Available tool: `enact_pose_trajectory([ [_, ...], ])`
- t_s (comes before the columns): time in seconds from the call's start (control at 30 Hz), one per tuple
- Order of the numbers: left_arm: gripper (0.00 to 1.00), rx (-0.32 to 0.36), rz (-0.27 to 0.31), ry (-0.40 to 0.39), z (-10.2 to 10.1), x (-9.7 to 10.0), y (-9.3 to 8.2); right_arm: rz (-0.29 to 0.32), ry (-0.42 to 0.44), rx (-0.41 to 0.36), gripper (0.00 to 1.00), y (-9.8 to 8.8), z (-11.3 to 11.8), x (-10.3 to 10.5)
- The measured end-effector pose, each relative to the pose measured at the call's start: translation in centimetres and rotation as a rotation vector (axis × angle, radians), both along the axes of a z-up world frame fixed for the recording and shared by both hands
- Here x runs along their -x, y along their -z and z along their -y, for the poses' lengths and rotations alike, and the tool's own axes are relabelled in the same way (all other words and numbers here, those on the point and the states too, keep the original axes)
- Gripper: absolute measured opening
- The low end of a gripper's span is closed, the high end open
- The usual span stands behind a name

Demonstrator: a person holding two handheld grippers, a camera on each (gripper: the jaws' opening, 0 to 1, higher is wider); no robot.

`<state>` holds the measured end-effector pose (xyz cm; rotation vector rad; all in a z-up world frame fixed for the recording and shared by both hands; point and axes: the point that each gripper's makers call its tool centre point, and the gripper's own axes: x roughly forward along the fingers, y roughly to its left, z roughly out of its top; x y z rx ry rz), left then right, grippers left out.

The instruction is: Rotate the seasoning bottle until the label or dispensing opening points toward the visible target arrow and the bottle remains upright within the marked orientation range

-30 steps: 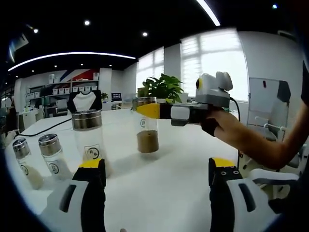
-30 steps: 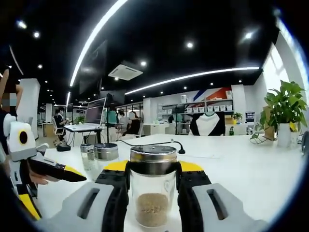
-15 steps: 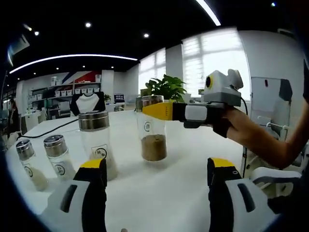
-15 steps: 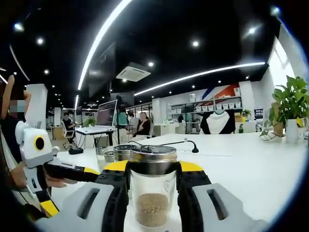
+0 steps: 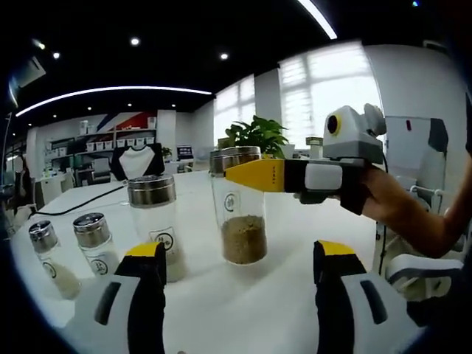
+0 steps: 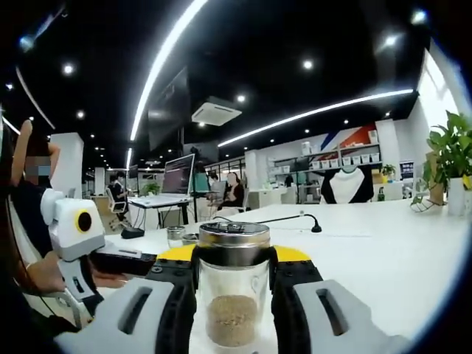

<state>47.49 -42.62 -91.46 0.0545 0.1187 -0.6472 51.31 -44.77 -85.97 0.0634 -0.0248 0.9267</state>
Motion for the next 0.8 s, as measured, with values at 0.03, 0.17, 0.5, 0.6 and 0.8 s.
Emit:
enact_pose_trajectory([
  [0.03,0.86,0.000,0.001,0.000,0.0,0.0,0.0,0.002,-0.004,0.002,0.35,0.0,-0.1,0.2],
  [0.17,0.80,0.000,0.014,0.021,0.1,-0.2,-0.3,0.002,-0.029,0.007,0.35,0.0,-0.7,1.0],
  [0.5,0.64,-0.024,0.076,0.114,1.4,-0.5,-1.2,0.004,-0.073,0.001,0.35,-0.2,-2.0,2.5],
  [0.6,0.62,0.052,0.069,0.182,2.5,0.0,-1.6,0.007,-0.084,0.000,0.35,-0.4,-2.3,2.9],
  [0.8,0.57,0.085,0.072,0.163,2.1,-0.7,-1.9,-0.001,-0.108,-0.014,0.35,-0.7,-2.4,3.3],
])
